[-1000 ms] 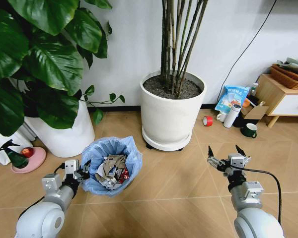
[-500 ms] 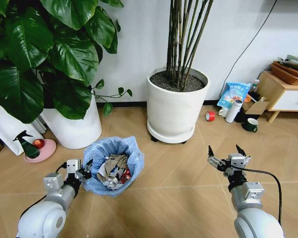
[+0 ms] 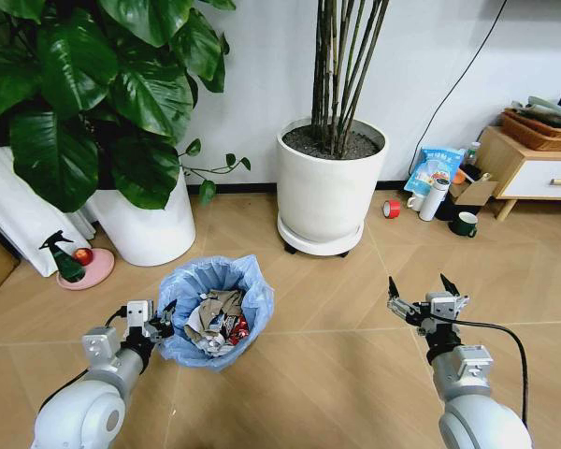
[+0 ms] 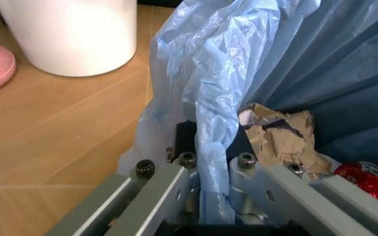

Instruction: Pick up the trash bin and place the garbage on the floor into it.

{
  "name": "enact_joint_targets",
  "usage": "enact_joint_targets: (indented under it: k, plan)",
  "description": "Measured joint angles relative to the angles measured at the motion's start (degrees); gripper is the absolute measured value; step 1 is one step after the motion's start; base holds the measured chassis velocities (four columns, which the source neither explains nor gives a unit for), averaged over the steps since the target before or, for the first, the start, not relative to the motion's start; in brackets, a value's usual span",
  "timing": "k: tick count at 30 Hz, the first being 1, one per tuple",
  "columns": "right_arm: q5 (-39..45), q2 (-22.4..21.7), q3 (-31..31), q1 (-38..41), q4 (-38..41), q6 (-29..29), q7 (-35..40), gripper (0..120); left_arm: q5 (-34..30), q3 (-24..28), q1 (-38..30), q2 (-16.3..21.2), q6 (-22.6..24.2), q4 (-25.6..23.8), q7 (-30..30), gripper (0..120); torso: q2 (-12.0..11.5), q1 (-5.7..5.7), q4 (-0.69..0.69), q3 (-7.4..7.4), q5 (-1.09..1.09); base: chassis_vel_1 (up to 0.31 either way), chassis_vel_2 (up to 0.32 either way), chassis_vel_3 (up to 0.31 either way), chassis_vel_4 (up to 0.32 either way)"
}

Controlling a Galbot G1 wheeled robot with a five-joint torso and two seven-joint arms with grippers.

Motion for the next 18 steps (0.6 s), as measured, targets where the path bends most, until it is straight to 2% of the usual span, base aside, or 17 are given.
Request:
enact_joint_targets:
  k: [13, 18]
  plan:
    - [0.13, -0.06, -0.07, -0.65, 0.38, 0.07, -0.12, 100, 0.13, 0.12, 0.24, -0.53, 0.0, -0.38, 0.18, 0, 0.0, -0.01, 0.01, -0.01, -0.01, 0.266, -0.005, -0.268, 0.012]
    - [0.23, -0.11, -0.03, -0.76, 0.41, 0.12, -0.27, 100, 0.13, 0.08, 0.2, -0.51, 0.0, -0.46, 0.3, 0, 0.0, 0.0, 0.0, 0.0, -0.01, 0.236, -0.106, -0.234, 0.125]
